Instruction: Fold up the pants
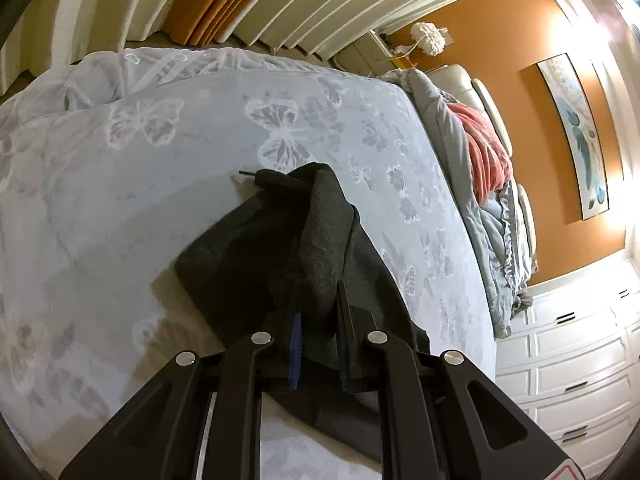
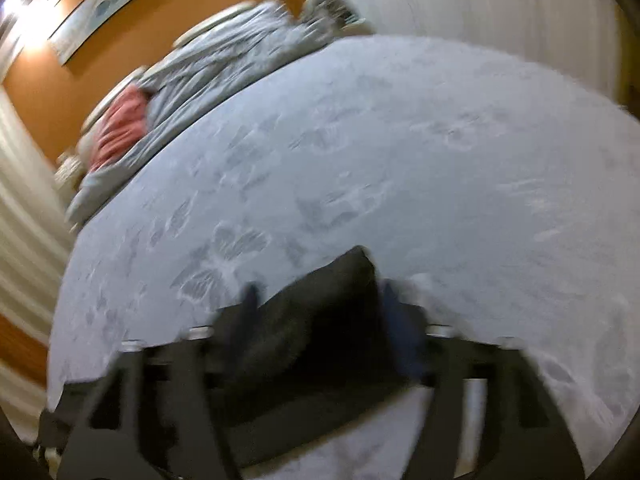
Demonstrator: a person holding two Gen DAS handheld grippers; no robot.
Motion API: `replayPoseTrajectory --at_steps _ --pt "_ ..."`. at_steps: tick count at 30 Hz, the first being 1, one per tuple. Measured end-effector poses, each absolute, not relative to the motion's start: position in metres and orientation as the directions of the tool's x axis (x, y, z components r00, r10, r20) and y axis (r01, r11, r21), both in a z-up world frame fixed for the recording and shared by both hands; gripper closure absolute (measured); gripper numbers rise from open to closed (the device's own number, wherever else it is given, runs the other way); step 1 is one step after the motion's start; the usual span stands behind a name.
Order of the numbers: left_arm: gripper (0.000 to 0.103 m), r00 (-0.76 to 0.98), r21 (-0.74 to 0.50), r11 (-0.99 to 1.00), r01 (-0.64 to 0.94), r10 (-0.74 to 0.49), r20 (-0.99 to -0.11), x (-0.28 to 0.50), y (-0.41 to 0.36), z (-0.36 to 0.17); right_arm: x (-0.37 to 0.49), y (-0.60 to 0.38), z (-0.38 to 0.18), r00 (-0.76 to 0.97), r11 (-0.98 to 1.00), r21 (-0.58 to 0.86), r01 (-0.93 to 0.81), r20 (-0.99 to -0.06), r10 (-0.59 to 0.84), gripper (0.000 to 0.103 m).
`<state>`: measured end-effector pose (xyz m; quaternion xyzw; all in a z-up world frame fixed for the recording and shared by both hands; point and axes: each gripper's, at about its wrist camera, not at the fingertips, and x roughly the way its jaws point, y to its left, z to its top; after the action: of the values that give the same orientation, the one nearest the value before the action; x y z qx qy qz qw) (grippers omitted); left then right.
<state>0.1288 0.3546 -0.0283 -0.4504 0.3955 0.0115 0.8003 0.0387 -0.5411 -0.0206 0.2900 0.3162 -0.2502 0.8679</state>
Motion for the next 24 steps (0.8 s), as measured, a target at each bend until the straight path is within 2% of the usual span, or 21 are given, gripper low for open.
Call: replayPoseTrajectory --at_steps 2,4,5,10,13,16,17,18,22,24 --pt "0.083 0.681 -0.704 0.599 -0.382 -0.333 -0.653 0.119 0.346 -0.023 0.028 -0.525 -0.003 0.691 0.716 0.342 0.608 -0.671 -0.267 0.029" --pt "0.052 0.677 -0.720 0.594 -0.359 -0.365 -0.639 0.107 0.331 -0.020 0.019 -0.501 0.011 0.728 0.752 0.348 0.560 -0.640 -0.246 0.025" --pt "0.049 0.671 -0.732 0.587 -0.346 -0.391 -0.630 0.102 0.320 -0.021 0.016 -0.488 0.016 0.745 0.767 0.359 0.531 -0.629 -0.221 0.024" --pt "0.048 0.521 -0.700 0.672 -0.241 -0.519 -0.677 0.119 0.237 -0.043 0.036 -0.395 -0.009 0.741 0.798 0.525 0.297 -0.654 0.154 0.023" --pt "0.048 0.433 -0.720 0.639 -0.271 -0.587 -0.684 0.137 0.208 -0.071 0.060 -0.339 -0.028 0.665 0.826 0.522 0.215 -0.697 0.267 0.023" --pt "0.052 0.452 -0.744 0.592 -0.310 -0.596 -0.663 0.149 0.209 -0.082 0.078 -0.292 -0.031 0.633 0.883 0.451 0.129 -0.723 0.277 0.023" --pt "0.061 0.463 -0.753 0.581 -0.311 -0.599 -0.653 0.153 0.211 -0.083 0.083 -0.281 -0.031 0.635 0.897 0.429 0.106 -0.724 0.271 0.023" --pt "0.064 0.468 -0.764 0.570 -0.300 -0.610 -0.639 0.157 0.211 -0.082 0.088 -0.273 -0.032 0.629 0.907 0.413 0.086 -0.728 0.272 0.023" --pt "0.065 0.497 -0.790 0.565 -0.236 -0.629 -0.598 0.165 0.212 -0.071 0.095 -0.260 -0.037 0.610 0.905 0.419 0.073 -0.736 0.292 0.023" --pt "0.064 0.465 -0.786 0.574 -0.229 -0.645 -0.606 0.171 0.207 -0.077 0.096 -0.255 -0.038 0.607 0.909 0.411 0.069 -0.740 0.289 0.023"
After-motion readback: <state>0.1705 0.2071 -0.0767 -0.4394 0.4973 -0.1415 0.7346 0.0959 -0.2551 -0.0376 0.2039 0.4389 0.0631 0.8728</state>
